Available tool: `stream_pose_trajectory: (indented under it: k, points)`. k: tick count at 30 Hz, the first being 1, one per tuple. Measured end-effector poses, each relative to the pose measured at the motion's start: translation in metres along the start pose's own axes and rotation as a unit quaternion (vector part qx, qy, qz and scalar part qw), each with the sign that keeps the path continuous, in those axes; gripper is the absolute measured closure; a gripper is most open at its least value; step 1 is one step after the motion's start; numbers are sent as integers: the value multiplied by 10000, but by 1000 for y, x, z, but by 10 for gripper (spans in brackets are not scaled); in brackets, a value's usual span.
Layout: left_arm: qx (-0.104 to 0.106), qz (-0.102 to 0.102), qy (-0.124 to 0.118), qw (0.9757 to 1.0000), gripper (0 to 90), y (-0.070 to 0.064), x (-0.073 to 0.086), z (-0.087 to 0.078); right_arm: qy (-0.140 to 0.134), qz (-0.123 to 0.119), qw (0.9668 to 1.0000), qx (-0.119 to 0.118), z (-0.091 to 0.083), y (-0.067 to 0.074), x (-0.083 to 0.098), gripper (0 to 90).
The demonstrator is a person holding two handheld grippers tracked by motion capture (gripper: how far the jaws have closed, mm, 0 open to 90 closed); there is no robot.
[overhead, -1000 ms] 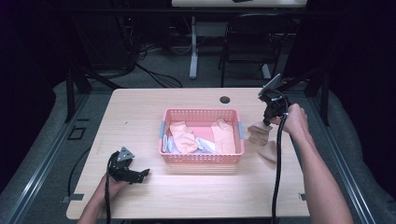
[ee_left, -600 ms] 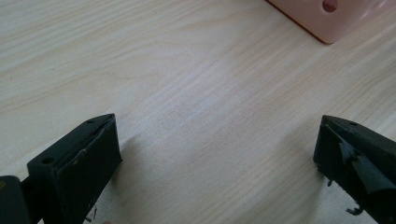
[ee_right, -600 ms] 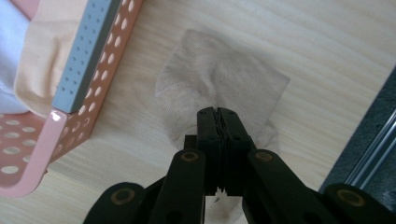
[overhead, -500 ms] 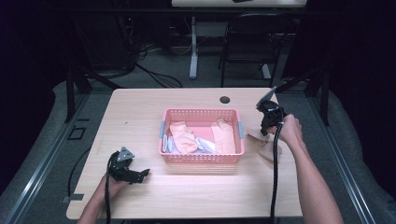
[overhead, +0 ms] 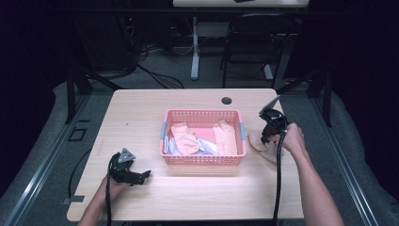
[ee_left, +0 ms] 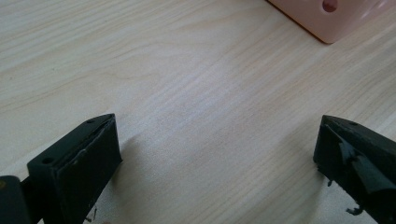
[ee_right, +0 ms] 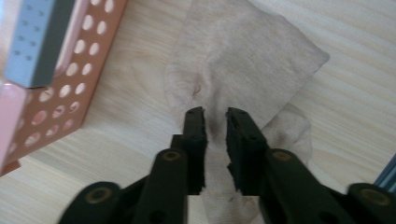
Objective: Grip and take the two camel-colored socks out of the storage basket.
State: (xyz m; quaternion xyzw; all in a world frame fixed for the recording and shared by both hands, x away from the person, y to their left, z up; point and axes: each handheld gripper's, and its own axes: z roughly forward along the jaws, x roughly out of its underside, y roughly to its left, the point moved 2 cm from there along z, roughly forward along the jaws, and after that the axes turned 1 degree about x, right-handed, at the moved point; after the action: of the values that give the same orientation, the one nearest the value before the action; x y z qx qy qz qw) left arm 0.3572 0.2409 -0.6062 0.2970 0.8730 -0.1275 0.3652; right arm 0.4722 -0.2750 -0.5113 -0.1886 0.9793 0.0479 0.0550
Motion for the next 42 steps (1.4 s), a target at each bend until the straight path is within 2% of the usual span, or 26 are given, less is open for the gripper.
stream_pose_trajectory:
  k: [2,4,9,10,11,13,15,19,22,25,28,30,32,35,39,42]
  points:
    - [-2,0,1,10000,3,0,0,0,-153,-23,9999,-40,-3,2,2,647]
    - [-1,1,0,10000,3,0,0,0,-190,-84,9998,-67,-7,4,5,573]
    - [-1,3,1,10000,3,0,0,0,-520,-168,9984,-124,-21,12,18,319]
    - [-1,1,-1,10000,3,0,0,0,-586,-174,9980,-168,-23,13,20,282]
    - [-1,0,-1,10000,3,0,0,0,-598,-284,9977,-170,-29,14,23,254]
    - [0,0,1,10000,3,0,0,0,-802,-320,9962,-114,-35,19,30,194]
    - [-1,-2,1,10000,3,0,0,0,-875,-438,9952,-88,-40,24,38,149]
    - [-3,-6,-2,10000,4,0,0,0,-986,-664,9929,-45,-47,34,54,95]
    - [-12,-8,-2,10000,4,0,0,0,-1204,-764,9898,31,-50,41,68,83]
    - [-22,-7,-3,10000,4,0,0,0,-1304,-866,9877,19,-47,48,84,68]
    - [-22,-7,-2,10000,4,0,0,0,-1237,-937,9878,149,-44,51,94,58]
    - [-20,-11,-2,10000,4,0,0,0,-1304,-881,9875,94,-41,52,101,57]
    - [-19,-14,-4,10000,4,0,0,0,-1281,-926,9874,115,-38,53,110,57]
    - [-21,-17,-5,10000,4,0,0,0,-1267,-910,9877,132,-25,55,125,58]
    - [-21,-15,-4,10000,4,0,0,0,-1261,-915,9876,173,-14,56,134,60]
    - [-4,-14,0,10000,4,0,0,0,-1228,-966,9877,28,-6,57,135,73]
